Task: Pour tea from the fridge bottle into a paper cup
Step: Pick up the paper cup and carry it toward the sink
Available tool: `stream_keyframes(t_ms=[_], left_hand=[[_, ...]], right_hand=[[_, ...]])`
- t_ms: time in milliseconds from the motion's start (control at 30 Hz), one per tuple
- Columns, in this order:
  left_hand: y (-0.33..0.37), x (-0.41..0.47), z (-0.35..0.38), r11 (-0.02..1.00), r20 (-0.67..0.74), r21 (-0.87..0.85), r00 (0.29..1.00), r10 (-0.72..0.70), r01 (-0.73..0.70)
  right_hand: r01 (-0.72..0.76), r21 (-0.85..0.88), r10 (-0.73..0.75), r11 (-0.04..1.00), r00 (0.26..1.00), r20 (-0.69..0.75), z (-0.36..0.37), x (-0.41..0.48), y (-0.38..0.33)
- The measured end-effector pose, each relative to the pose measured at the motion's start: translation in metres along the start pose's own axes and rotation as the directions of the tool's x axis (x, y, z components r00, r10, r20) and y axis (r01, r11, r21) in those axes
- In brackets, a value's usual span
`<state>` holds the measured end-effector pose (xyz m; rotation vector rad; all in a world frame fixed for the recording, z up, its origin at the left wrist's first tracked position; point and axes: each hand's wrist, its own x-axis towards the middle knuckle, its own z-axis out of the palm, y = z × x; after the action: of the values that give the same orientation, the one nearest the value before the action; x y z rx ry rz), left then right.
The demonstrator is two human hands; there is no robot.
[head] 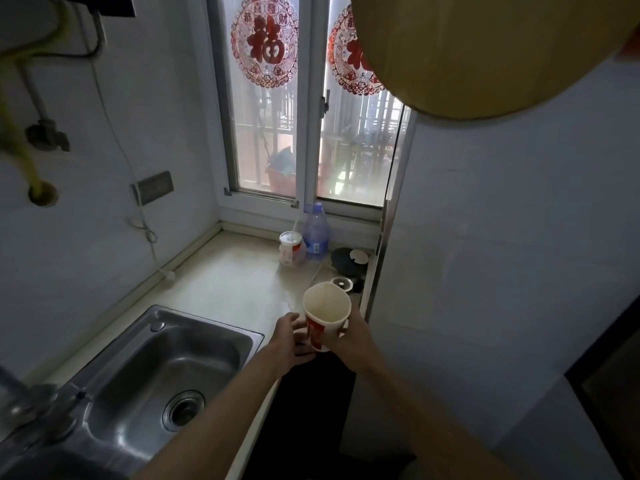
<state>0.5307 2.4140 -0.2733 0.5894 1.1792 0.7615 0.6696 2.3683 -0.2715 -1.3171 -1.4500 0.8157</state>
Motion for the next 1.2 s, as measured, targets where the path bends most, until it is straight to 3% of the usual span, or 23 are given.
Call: stream_keyframes(t_ms=[300, 633, 1033, 1200], left_hand=[[0.031, 0.069, -0.020, 0.998, -0.033, -0.052, 0.999, -0.033, 0.031], [0.087, 0.159, -0.053, 0.979, -0.080, -0.188, 0.992, -0.096, 0.080], [0.098, 0.236, -0.077, 0.995, -0.292, -0.017, 0.951, -0.104, 0.103], [0.092, 0.257, -0.085, 0.989, -0.316, -0.034, 0.938, -0.145, 0.141]], right_hand=[[-0.053, -0.026, 0.055, 0.998, 0.996, 0.072, 0.024, 0.079, 0.034], [-0.087, -0.027, 0.089, 0.996, 0.995, 0.047, 0.081, 0.178, 0.081], [-0.100, -0.040, 0.101, 0.994, 0.994, 0.045, 0.123, 0.228, 0.143], [-0.110, -0.010, 0.111, 0.994, 0.992, 0.066, 0.133, 0.241, 0.164]])
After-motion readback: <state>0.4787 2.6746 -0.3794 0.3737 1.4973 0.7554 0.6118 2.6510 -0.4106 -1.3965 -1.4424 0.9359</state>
